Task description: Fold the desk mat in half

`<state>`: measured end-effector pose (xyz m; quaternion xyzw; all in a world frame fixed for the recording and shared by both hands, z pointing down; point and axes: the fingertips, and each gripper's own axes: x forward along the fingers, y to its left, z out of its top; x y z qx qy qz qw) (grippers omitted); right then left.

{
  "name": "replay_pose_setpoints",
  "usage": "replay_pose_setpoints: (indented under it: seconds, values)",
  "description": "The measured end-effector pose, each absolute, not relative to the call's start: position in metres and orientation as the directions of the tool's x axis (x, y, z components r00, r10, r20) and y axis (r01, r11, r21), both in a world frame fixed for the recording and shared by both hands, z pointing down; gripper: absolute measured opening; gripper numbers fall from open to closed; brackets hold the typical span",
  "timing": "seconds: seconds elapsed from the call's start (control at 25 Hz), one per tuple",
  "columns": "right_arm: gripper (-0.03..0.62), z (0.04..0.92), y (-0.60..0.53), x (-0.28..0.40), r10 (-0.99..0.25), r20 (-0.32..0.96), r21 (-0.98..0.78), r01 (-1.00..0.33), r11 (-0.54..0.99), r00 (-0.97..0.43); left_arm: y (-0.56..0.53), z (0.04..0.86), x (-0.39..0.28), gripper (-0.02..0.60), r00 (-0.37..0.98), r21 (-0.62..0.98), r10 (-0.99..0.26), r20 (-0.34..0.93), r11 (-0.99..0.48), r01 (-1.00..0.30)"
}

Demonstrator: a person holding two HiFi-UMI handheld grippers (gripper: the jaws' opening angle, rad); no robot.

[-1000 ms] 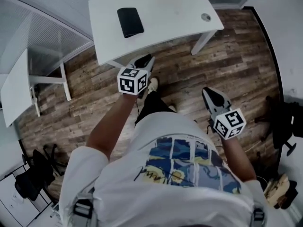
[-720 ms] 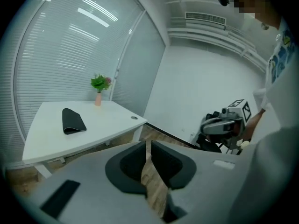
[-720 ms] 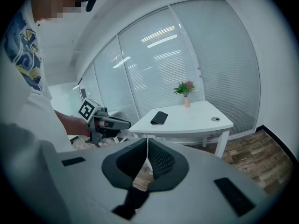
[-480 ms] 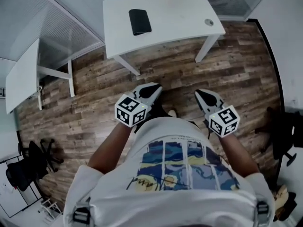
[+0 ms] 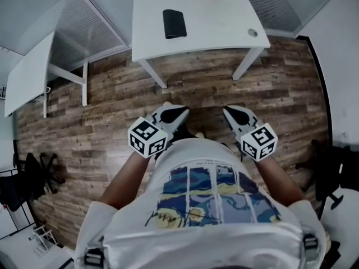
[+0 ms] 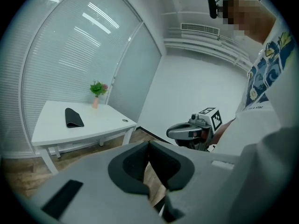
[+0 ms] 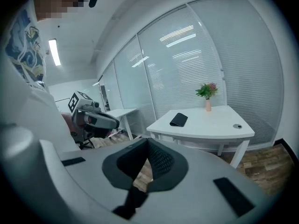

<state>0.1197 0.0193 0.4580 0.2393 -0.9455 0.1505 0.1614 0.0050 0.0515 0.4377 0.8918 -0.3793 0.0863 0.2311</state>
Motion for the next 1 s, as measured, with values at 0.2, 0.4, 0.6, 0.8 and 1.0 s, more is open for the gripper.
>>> replay_pose_setpoints:
  seconds: [0.2, 0.4, 0.6, 0.8, 1.0]
  values:
    - [0.002, 0.455, 0.026, 0.110, -0.377, 0.370, -0.208, -0.471, 0.857, -0.849, 0.062, 0.438, 0.002, 0.003, 0.689, 0.361, -0.641, 0.339, -0.588, -0.724]
    - [0.002, 0.456, 0.026, 0.114, -0.379, 0.365, -0.208, -0.471, 0.857, -0.850, 0.061, 0.437, 0.007, 0.003, 0.694, 0.357, -0.636, 0.338, -0.595, -0.720]
    - [0.002, 0.457, 0.021, 0.109, -0.376, 0.361, -0.209, -0.467, 0.859, -0.853, 0.054, 0.436, 0.005, 0.003, 0.695, 0.359, -0.636, 0.335, -0.596, -0.718]
    - [0.000, 0.457, 0.018, 0.103, -0.368, 0.351, -0.205, -0.455, 0.867, -0.861, 0.049, 0.440, 0.002, 0.003, 0.688, 0.362, -0.642, 0.338, -0.587, -0.725]
    - [0.000, 0.457, 0.013, 0.097, -0.369, 0.358, -0.200, -0.456, 0.867, -0.858, 0.042, 0.440, 0.000, 0.003, 0.696, 0.396, -0.641, 0.322, -0.577, -0.714]
